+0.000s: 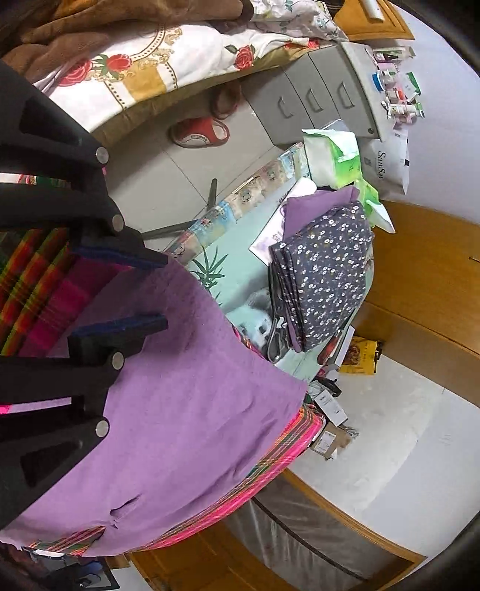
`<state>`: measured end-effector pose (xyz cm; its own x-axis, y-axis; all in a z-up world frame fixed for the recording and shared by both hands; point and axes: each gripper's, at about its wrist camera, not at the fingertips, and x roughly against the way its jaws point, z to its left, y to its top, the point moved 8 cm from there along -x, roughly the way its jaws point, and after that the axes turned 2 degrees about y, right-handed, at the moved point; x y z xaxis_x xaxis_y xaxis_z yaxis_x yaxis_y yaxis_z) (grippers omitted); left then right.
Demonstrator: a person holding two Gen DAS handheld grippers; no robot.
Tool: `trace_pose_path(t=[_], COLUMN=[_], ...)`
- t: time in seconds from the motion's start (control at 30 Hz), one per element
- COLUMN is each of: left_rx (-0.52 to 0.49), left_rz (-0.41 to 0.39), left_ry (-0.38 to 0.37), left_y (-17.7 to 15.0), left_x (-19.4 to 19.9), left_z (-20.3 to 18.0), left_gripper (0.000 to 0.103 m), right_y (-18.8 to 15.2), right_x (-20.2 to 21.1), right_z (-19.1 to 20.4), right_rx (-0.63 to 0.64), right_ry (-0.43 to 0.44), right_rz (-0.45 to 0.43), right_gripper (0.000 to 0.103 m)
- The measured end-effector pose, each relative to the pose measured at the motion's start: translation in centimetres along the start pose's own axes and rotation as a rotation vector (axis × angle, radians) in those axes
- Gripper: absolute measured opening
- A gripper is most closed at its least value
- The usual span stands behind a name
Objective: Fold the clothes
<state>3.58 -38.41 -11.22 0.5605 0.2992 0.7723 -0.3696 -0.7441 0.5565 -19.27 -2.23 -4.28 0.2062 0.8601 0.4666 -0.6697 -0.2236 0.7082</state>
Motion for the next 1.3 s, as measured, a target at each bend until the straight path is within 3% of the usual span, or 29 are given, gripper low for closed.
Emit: trace_pose_path(t=[0.2, 0.43, 0.67, 0.87, 1.13, 1.17, 1.27, 1.3], left_rx=[-0.086, -0.312, -0.438, -0.516, -0.544, -0.544, -0.539, -0.536], left_rz=[-0.093, -0.100, -0.057, -0.018, 0.011, 0.014, 0.019, 0.019], left_ry=[-0.092, -0.154, -0.181, -0.172, -0.155, -0.154, -0.148, -0.144], left_y=[3.8, 7.2, 9.1, 9.8, 10.4, 10.6, 10.8, 11.0], left_x=[2.6, 2.3, 0.2, -2.2, -4.7, -5.0, -5.4, -5.5], left_z=[-4.3, -12.6, -17.9, -19.8, -19.5, -19.4, -18.9, -18.6], left_gripper=[0.027, 0.027, 0.027, 0.027, 0.027, 0.027, 0.027, 0.027], right_y=[2.5, 6.4, 11.3, 11.0, 9.6, 9.7, 9.1, 8.9], right_x=[-0.4, -4.6, -12.1, -17.5, -19.9, -20.0, -20.1, -20.1], right_z=[0.5, -0.5, -5.1, -8.6, -9.0, -9.0, -8.4, -8.1], right_rx=[0.050, 0.211, 0.403, 0.459, 0.542, 0.548, 0.588, 0.612], right_ry=[0.032, -0.092, -0.224, -0.197, -0.123, -0.122, -0.097, -0.106], right_rz=[-0.017, 0.087, 0.261, 0.412, 0.510, 0.518, 0.551, 0.554], right_gripper=[0.050, 0.050, 0.050, 0.050, 0.049, 0.044, 0.012, 0.010])
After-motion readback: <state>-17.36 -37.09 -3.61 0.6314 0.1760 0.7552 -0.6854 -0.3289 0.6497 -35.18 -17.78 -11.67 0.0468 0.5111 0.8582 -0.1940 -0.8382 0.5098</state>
